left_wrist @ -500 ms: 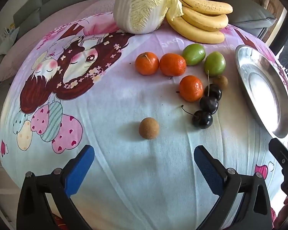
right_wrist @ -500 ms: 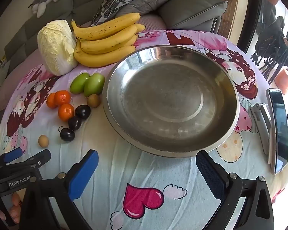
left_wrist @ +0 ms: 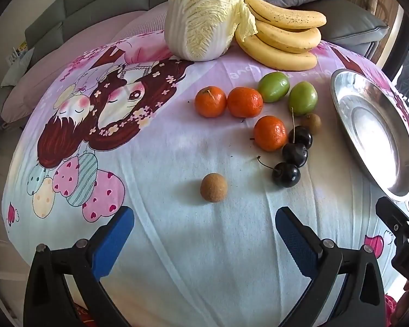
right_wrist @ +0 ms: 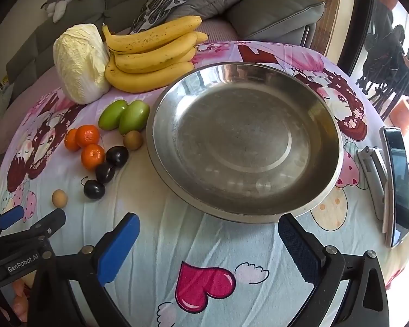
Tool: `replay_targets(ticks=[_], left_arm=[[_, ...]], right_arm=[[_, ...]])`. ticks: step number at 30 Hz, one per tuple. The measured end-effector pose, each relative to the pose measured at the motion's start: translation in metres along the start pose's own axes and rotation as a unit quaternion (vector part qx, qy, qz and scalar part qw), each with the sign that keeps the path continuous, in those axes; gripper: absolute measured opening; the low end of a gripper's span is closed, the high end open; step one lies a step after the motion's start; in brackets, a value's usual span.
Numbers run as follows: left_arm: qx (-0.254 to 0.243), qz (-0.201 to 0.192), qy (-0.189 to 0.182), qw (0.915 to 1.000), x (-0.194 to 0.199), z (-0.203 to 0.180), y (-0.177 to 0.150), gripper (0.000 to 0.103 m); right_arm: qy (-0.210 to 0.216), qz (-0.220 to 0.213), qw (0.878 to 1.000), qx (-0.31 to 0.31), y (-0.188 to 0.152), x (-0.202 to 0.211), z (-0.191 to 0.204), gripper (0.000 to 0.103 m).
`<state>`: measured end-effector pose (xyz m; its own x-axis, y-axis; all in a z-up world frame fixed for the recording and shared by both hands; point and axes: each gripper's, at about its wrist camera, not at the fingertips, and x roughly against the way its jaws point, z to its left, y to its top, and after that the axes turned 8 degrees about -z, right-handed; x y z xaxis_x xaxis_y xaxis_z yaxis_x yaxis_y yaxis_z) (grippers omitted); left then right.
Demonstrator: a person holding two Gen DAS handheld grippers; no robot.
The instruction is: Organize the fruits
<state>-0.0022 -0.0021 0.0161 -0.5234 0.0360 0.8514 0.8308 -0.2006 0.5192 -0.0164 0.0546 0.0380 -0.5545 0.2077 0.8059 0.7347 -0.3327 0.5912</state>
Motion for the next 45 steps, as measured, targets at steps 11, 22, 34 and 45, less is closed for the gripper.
replay_targets(ticks=[11, 22, 34, 45], left_arm=[[0.008, -0.007, 0.006, 0.9999, -0.003, 0.005, -0.007, 0.103], [0.007, -0.007, 0.009, 0.9999, -0.005, 0.004, -0.009, 0.103], [0.009, -0.004, 0.011, 0.9999, -0.007, 0.005, -0.01, 0.103], [0.009, -0.001, 0.012, 0.9999, -0.008, 0.007, -0.011, 0.103]], right_arm=[[-0.011, -0.004, 1.0, 0.004, 0.0, 0.001, 0.003, 0.103], [-0.012, 0.004, 1.0, 0.004, -0.002, -0.003, 0.002, 0.103], [-0.016, 0.011, 1.0, 0.009, -0.002, -0.005, 0.003, 0.103], [-0.019, 0.017, 1.0, 0.011, -0.001, -0.007, 0.002, 0.103]])
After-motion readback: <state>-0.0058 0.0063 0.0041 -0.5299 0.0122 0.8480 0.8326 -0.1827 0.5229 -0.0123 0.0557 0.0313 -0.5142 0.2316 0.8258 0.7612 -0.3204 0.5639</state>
